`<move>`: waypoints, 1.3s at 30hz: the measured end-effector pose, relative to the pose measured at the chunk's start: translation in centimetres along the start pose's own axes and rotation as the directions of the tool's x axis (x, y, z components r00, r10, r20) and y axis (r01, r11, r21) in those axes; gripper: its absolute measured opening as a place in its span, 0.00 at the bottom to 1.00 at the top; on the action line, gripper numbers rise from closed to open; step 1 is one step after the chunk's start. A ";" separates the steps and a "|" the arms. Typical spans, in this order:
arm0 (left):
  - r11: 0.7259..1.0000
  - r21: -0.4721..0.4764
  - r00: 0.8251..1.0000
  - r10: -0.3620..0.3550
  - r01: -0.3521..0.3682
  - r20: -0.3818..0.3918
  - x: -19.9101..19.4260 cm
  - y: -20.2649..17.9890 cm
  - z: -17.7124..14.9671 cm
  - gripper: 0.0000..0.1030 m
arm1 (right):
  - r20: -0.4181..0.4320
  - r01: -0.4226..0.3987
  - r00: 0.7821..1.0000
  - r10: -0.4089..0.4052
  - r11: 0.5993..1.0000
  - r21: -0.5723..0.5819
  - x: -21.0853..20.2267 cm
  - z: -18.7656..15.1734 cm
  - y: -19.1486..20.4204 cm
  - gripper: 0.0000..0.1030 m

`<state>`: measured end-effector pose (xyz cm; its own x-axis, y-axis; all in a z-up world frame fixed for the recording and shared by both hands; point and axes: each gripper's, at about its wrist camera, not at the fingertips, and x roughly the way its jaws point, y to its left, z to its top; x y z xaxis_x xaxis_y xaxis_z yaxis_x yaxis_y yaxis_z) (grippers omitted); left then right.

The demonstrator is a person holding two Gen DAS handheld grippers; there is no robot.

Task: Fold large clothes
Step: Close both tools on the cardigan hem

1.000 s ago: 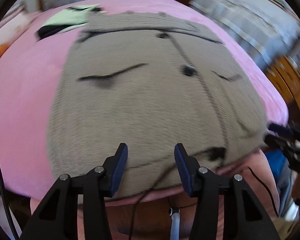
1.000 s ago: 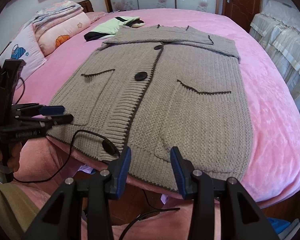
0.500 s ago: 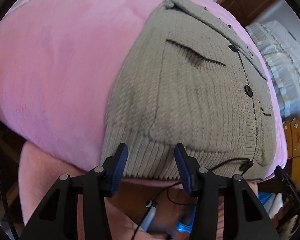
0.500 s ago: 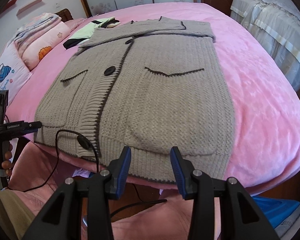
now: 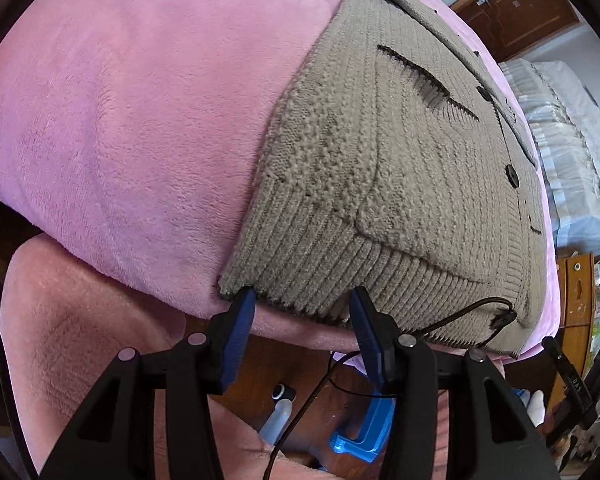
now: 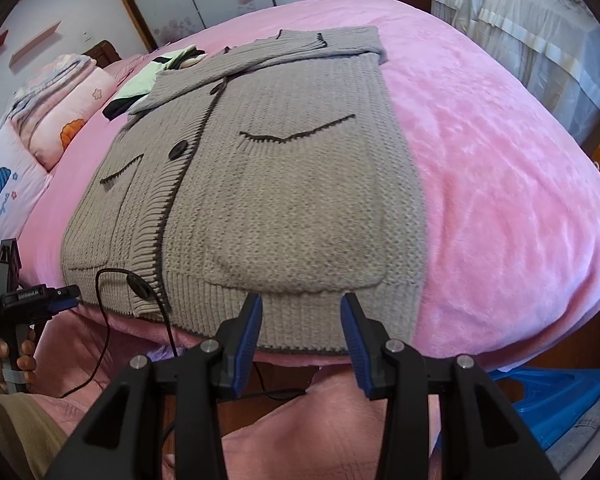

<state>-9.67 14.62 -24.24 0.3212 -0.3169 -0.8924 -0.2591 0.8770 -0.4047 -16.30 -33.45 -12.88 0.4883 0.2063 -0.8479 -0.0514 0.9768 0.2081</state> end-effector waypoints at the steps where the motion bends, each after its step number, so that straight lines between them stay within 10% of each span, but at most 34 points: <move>1: 1.000 0.006 1.000 0.003 -0.003 0.001 -0.2 0.3 0.0 0.47 | 0.000 -0.002 1.000 0.002 1.000 0.005 0.0 0.0 -0.2 0.40; 16: 0.981 0.144 0.989 0.118 -0.130 0.088 -2.9 -1.5 0.0 0.47 | 0.003 -0.003 1.000 0.003 0.999 0.045 -0.1 -0.1 -1.9 0.40; 20: 0.964 0.161 0.971 0.186 -0.210 0.152 -4.0 -1.5 0.4 0.73 | 0.004 0.001 1.000 -0.001 0.999 0.040 -0.1 0.0 -2.1 0.40; 29: 0.974 0.224 0.999 0.041 -0.038 -0.011 -0.5 -0.9 2.0 0.77 | -0.018 0.013 1.000 -0.012 0.997 0.075 0.3 0.5 -3.9 0.40; 39: 0.962 0.265 0.997 0.068 -0.072 0.025 0.7 -1.9 1.5 0.86 | -0.116 0.030 0.993 -0.021 0.997 0.073 3.4 -0.6 -6.5 0.40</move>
<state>-7.55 13.30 -23.80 0.3252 -0.2476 -0.9126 -0.0307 0.9618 -0.2719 -14.86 -39.09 -17.43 0.3853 0.1910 -0.9028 0.0269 0.9756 0.2179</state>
